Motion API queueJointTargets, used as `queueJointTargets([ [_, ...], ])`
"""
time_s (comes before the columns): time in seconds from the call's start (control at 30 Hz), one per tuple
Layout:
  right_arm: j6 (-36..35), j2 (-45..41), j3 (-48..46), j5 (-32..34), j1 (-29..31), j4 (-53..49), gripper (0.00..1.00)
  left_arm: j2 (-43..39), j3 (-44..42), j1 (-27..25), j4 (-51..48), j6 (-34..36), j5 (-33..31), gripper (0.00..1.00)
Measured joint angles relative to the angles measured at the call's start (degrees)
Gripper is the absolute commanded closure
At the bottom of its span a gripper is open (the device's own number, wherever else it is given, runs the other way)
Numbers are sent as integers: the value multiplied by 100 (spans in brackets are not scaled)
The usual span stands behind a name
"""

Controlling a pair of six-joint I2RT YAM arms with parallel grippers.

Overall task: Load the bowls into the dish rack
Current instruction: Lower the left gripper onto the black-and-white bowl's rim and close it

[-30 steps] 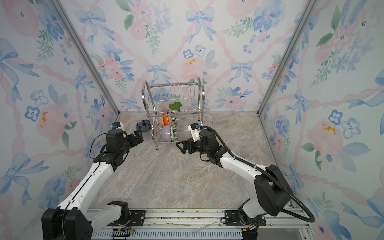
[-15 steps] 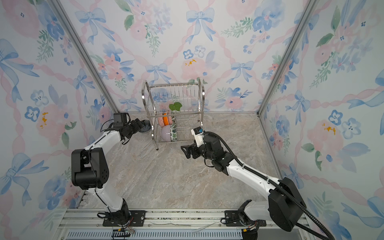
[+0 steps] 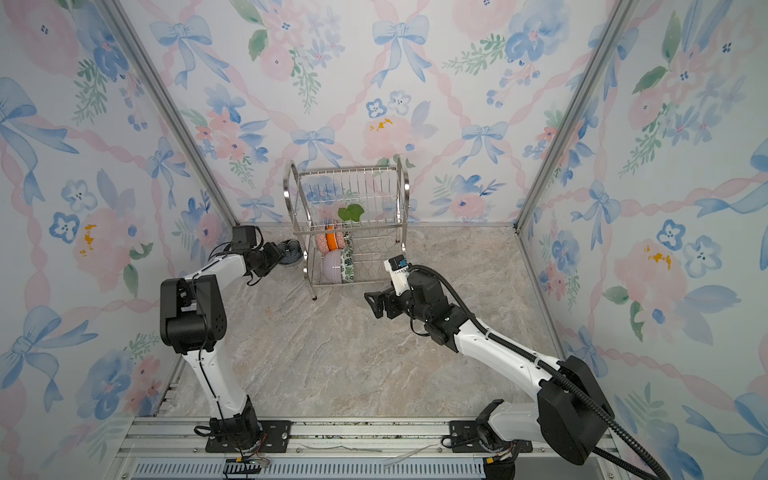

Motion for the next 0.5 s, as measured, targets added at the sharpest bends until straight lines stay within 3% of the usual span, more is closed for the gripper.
queueJointTargets([
  [0.5, 168, 0, -153, 20, -144, 160, 3, 249, 24, 66, 4, 157, -26, 73],
])
